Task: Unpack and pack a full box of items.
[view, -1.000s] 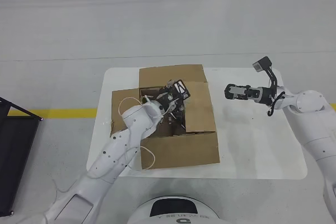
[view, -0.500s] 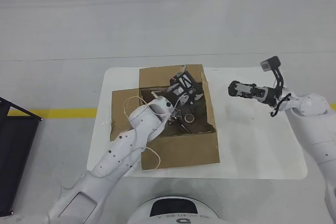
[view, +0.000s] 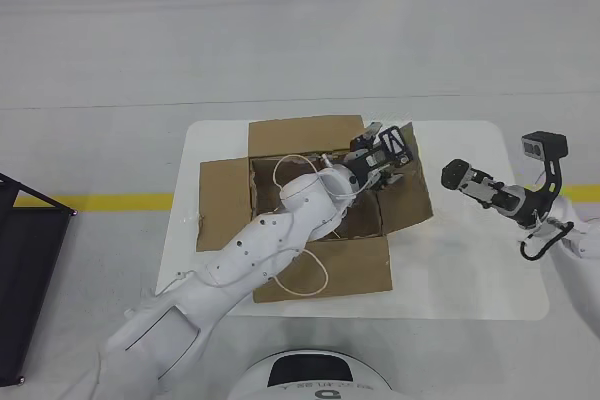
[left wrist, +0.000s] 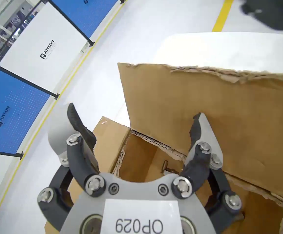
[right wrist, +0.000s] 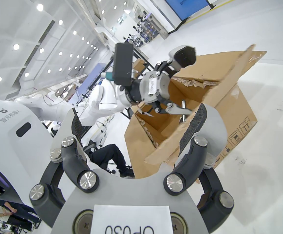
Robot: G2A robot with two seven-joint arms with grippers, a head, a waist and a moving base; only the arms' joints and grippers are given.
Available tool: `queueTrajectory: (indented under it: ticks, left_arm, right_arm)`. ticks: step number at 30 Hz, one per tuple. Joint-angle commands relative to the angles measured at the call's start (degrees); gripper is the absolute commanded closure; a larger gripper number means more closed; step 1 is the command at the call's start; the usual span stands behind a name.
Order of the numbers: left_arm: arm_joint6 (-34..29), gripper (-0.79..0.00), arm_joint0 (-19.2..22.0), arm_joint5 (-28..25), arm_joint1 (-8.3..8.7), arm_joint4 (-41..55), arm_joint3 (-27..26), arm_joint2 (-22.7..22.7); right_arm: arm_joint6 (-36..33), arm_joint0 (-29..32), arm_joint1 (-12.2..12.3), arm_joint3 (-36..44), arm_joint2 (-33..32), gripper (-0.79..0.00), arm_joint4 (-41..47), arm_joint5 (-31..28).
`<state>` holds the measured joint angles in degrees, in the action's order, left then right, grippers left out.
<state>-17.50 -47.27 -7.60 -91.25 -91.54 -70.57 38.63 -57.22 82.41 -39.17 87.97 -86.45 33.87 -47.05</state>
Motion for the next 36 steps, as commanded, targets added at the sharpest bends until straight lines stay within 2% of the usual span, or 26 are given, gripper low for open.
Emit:
queueTrajectory:
  ticks: [1, 6, 8, 11, 15, 20, 24, 28, 30, 36]
  left_arm:
    - [-1.0, -0.785, 1.3, 0.7, -0.74, -0.4, 2.6, -1.0]
    - [0.1, -0.785, 2.7, 2.6, -1.88, 2.9, 6.1, 0.2]
    - [1.8, -0.785, 2.3, 3.3, -1.61, 3.1, 6.0, 1.7]
    - [3.7, -0.785, 0.2, 4.4, -0.29, 1.8, 3.3, 5.6]
    - [4.4, -0.785, -7.3, 3.6, 2.83, -1.6, -7.0, 13.7]
    - [2.6, -0.785, -21.5, 0.3, 6.74, -8.2, -24.0, 25.1]
    - [2.6, -0.785, -32.4, -2.8, 8.72, -10.6, -34.5, 32.6]
    - [2.9, -0.785, -40.2, -3.7, 9.85, -10.9, -40.4, 38.6]
    - [4.1, -0.785, -44.2, -2.2, 10.08, -7.1, -43.6, 41.7]
    - [4.4, -0.785, -44.8, -2.4, 10.11, -6.1, -44.1, 42.2]
  right_arm:
    - [-0.5, 1.8, 0.2, 2.6, -1.7, -0.785, -1.4, 1.3]
    - [-0.2, 3.5, 0.3, 7.5, -2.7, -0.785, -5.7, 8.0]
    - [-0.1, 2.7, 0.2, 8.1, -1.6, -0.785, -6.7, 11.5]
    - [0.2, 0.5, -0.1, 6.8, 1.3, -0.785, -9.5, 17.7]
    - [0.3, -4.0, -0.8, 2.6, 5.4, -0.785, -11.2, 25.6]
    - [1.6, -9.1, -1.8, 0.0, 10.0, -0.785, -15.3, 33.5]
    - [1.8, -12.4, -2.4, -1.2, 12.8, -0.785, -17.7, 38.6]
    - [3.6, -15.5, -3.2, -1.2, 15.0, -0.785, -19.6, 42.9]
    - [4.2, -16.0, -3.4, 0.0, 15.1, -0.785, -18.8, 42.1]
    - [4.2, -16.0, -3.4, 0.0, 15.1, -0.785, -18.8, 42.1]
